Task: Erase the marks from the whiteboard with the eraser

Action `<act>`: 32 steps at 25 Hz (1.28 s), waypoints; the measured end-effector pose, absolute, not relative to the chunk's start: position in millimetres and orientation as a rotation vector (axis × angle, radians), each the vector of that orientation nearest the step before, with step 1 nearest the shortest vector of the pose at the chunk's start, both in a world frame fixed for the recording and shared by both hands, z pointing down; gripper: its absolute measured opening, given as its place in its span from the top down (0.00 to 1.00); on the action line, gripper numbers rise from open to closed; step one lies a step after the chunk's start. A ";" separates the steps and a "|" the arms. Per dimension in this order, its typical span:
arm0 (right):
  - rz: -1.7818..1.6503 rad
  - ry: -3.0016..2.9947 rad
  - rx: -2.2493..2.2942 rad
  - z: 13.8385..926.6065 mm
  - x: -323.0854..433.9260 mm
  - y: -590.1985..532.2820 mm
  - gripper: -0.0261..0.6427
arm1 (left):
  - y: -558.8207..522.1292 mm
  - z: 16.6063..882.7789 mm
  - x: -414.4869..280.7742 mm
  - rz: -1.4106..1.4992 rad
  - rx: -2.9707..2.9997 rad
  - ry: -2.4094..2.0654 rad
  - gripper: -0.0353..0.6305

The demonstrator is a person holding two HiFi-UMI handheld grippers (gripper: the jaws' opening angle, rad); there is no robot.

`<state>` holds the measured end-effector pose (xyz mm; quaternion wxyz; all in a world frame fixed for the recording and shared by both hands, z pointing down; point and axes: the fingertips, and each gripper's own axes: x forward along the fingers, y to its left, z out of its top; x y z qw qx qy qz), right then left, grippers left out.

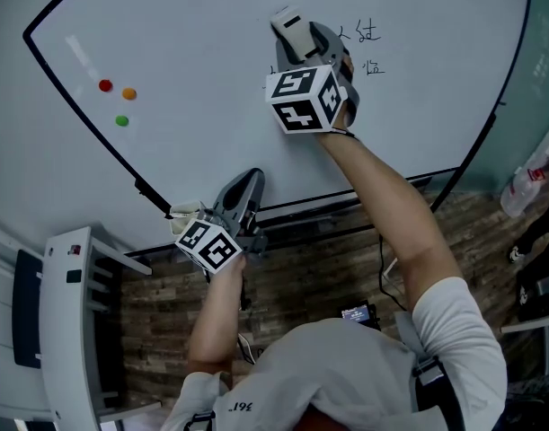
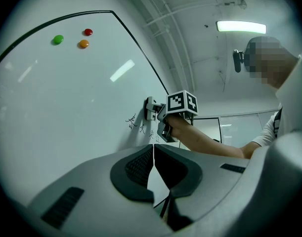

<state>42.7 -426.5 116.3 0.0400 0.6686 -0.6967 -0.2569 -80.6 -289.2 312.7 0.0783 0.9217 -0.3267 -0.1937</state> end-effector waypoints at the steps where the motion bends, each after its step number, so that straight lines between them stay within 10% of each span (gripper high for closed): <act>1: -0.785 -2.129 2.054 117.1 49.0 -426.5 0.58 | -289.3 313.2 -76.6 -0.576 2.761 -0.975 0.93; 32: -0.829 -1.949 2.107 126.3 127.0 -424.0 0.58 | -294.2 320.6 -50.4 -0.566 2.765 -0.884 0.93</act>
